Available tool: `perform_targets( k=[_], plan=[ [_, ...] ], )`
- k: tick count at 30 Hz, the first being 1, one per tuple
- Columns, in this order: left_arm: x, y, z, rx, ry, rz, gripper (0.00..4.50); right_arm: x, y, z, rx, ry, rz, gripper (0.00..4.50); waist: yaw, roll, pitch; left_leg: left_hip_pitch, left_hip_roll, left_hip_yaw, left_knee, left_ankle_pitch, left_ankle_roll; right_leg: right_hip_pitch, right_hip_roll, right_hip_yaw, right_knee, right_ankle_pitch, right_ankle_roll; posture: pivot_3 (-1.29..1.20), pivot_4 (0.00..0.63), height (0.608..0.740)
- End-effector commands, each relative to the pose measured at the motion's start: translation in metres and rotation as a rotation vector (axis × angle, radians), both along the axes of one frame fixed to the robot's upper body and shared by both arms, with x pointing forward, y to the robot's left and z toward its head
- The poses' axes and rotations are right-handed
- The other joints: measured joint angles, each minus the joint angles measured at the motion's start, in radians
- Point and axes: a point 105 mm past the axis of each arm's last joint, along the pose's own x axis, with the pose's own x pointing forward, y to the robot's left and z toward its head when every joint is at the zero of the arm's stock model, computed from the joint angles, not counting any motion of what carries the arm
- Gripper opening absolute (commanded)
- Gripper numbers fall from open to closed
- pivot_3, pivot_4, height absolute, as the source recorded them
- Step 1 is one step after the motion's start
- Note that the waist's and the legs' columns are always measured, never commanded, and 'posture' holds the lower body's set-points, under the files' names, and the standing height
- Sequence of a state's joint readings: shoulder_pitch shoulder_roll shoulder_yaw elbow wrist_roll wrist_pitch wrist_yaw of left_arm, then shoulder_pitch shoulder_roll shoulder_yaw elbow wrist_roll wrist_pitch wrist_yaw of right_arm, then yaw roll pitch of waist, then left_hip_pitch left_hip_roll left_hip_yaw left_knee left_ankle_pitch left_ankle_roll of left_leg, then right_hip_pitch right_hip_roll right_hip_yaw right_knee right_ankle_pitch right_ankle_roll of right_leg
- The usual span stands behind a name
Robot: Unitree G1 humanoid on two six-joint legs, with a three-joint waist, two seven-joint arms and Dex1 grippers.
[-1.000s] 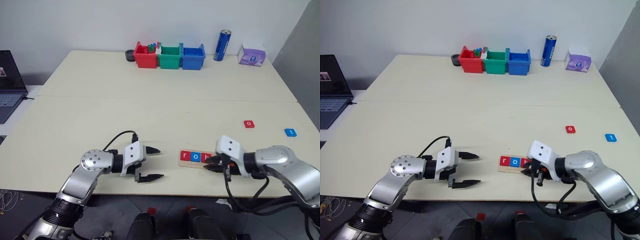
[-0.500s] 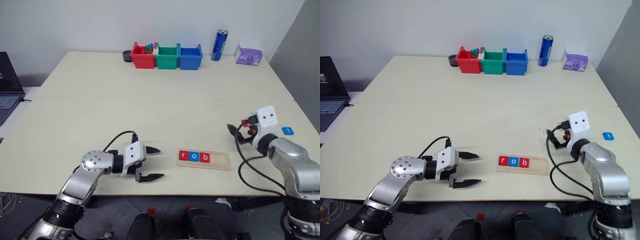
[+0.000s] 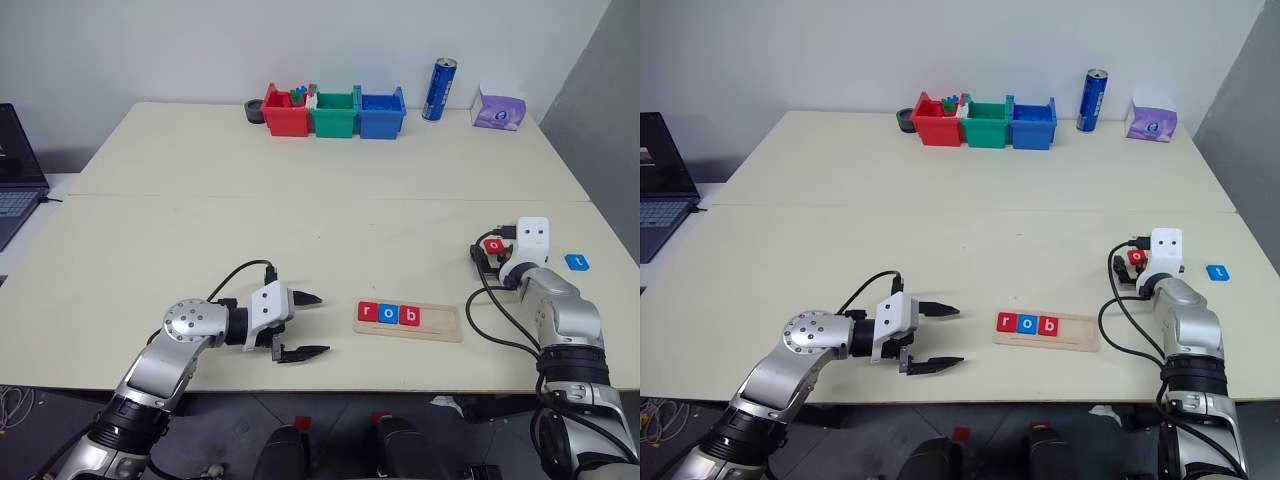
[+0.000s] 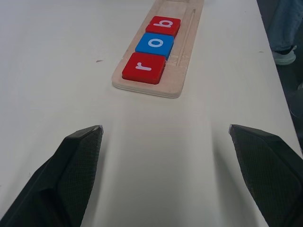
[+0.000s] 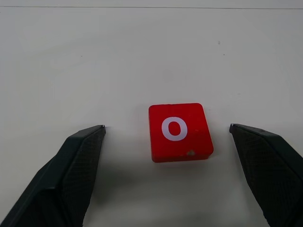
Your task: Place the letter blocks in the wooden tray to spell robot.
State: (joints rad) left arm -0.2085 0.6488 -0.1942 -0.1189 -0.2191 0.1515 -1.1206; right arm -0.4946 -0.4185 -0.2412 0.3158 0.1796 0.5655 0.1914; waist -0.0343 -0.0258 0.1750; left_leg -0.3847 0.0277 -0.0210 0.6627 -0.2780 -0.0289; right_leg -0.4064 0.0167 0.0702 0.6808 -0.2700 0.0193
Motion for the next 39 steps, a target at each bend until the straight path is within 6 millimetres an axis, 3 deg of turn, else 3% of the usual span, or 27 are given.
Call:
perform_targets(
  k=[1, 7, 10, 14, 20, 24, 28, 32, 37, 39],
  plan=[
    [-0.002, -0.004, 0.008, -0.005, -0.035, -0.015, 4.5, 0.002, -0.008, 0.005, -0.003, -0.016, -0.031, 3.59, 0.0, 0.0, 0.0, 0.0, 0.0, 0.0, 0.0, 0.0, 0.0, 0.0, 0.0, 0.0, 0.0, 0.0, 0.0, 0.0, 0.15, 0.74],
    [-0.002, -0.003, 0.008, -0.003, -0.032, -0.015, 4.5, -0.002, -0.005, 0.003, -0.026, -0.018, -0.024, 1.51, 0.002, 0.0, 0.0, 0.0, 0.0, 0.0, 0.0, 0.0, 0.0, 0.0, 0.0, 0.0, 0.0, 0.0, 0.0, 0.0, 0.15, 0.74],
    [-0.003, -0.003, 0.007, -0.001, -0.023, -0.024, 4.5, -0.016, -0.004, 0.011, -0.058, -0.053, -0.025, 1.45, 0.004, 0.0, 0.0, -0.001, 0.0, -0.001, 0.0, 0.0, 0.0, 0.0, 0.0, 0.0, 0.0, 0.0, 0.0, 0.0, 0.15, 0.74],
    [-0.004, -0.003, 0.005, 0.005, -0.015, -0.038, 4.5, -0.057, 0.013, 0.013, -0.069, -0.066, -0.014, 1.45, 0.004, 0.001, -0.001, -0.003, 0.0, -0.004, -0.001, 0.0, 0.0, -0.001, 0.0, 0.0, 0.0, 0.0, 0.0, 0.0, 0.15, 0.74],
    [-0.002, -0.005, 0.002, 0.006, -0.01, -0.06, 4.5, -0.128, 0.054, -0.013, 0.038, 0.038, -0.053, 1.45, 0.003, 0.003, -0.002, -0.004, 0.002, -0.006, -0.001, 0.0, 0.0, -0.002, 0.0, -0.001, 0.0, -0.003, 0.004, 0.0, 0.15, 0.74],
    [-0.001, -0.006, 0.0, 0.006, -0.004, -0.073, 4.5, -0.143, 0.064, -0.027, 0.061, 0.09, -0.101, 1.45, -0.001, 0.003, -0.002, 0.0, 0.002, -0.004, 0.0, 0.0, 0.0, 0.0, 0.0, 0.0, 0.0, -0.004, 0.005, 0.0, 0.15, 0.74],
    [0.0, -0.006, 0.0, 0.008, -0.005, -0.084, 4.5, -0.141, 0.06, -0.033, 0.076, 0.093, -0.14, 1.45, 0.0, 0.001, -0.004, 0.002, 0.001, -0.004, 0.0, 0.0, 0.0, 0.001, 0.0, 0.0, 0.0, -0.003, 0.005, 0.0, 0.15, 0.74],
    [0.0, -0.005, -0.001, 0.01, -0.008, -0.083, 4.5, -0.134, 0.054, -0.022, 0.078, 0.038, -0.144, 2.82, 0.0, 0.0, -0.004, 0.002, 0.001, -0.004, 0.0, 0.0, 0.0, 0.001, 0.0, 0.001, 0.0, -0.003, 0.005, 0.0, 0.15, 0.74],
    [-0.001, -0.005, -0.002, 0.006, -0.008, -0.07, 4.5, -0.125, 0.053, 0.009, 0.055, -0.069, -0.12, 4.48, 0.001, 0.001, -0.004, 0.001, 0.001, -0.003, 0.0, 0.0, 0.0, 0.0, 0.0, 0.001, 0.0, -0.004, 0.005, 0.0, 0.15, 0.74],
    [-0.002, -0.005, -0.002, 0.004, -0.007, -0.067, 4.5, -0.122, 0.05, 0.021, 0.005, -0.096, -0.102, 4.48, 0.0, 0.001, -0.003, 0.001, 0.001, -0.003, -0.001, 0.0, 0.0, 0.0, 0.0, 0.001, 0.0, -0.004, 0.005, 0.0, 0.15, 0.74]
  ],
)
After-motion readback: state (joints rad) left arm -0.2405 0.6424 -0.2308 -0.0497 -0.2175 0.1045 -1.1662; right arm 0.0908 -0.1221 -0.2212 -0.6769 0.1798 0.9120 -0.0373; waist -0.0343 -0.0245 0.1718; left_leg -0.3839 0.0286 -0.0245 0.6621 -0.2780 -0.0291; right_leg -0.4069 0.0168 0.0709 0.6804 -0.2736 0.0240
